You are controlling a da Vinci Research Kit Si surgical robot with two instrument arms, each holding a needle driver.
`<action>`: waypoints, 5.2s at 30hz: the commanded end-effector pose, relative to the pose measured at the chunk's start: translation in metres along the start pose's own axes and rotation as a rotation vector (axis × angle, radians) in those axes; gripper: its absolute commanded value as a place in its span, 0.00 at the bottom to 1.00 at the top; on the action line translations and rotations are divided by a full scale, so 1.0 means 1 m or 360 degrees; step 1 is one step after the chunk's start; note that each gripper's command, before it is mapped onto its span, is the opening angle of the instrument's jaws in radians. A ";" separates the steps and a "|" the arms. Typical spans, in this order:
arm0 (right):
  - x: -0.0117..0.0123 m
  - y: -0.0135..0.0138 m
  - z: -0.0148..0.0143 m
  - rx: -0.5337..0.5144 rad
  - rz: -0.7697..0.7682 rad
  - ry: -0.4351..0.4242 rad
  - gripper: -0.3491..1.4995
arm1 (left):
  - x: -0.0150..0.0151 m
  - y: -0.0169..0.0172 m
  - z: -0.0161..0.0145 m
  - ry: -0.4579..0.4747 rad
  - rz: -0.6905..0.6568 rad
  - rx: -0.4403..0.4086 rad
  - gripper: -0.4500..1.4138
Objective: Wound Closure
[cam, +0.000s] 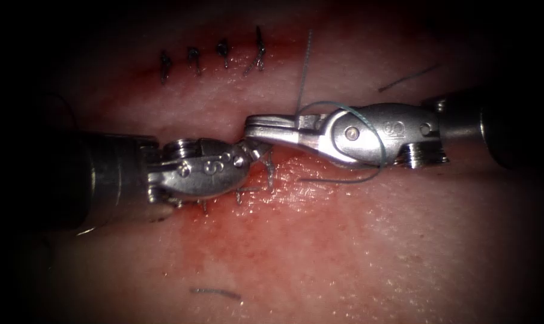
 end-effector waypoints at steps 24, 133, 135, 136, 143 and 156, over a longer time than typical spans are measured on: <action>-0.0059 0.0000 0.0014 0.0241 -0.0148 -0.0479 0.78 | 0.0025 -0.0004 -0.0054 0.0049 0.0054 -0.0224 0.00; -0.0080 0.0069 -0.0056 -0.0535 0.1174 -0.0154 0.61 | 0.0001 0.0042 0.0013 -0.0089 0.0099 -0.0185 0.00; -0.0079 0.0070 -0.0055 -0.0564 0.1181 -0.0192 0.61 | 0.0002 0.0040 0.0016 -0.0091 0.0095 -0.0182 0.00; -0.0079 0.0071 -0.0055 -0.0582 0.1198 -0.0204 0.63 | 0.0003 0.0039 0.0017 -0.0093 0.0093 -0.0181 0.00; -0.0082 0.0080 -0.0055 -0.0657 0.1294 -0.0197 0.65 | 0.0005 0.0032 0.0028 -0.0102 0.0083 -0.0167 0.00; -0.0098 0.0076 -0.0038 -0.0636 0.1465 -0.0340 0.74 | 0.0005 0.0013 0.0045 -0.0126 0.0061 -0.0157 0.00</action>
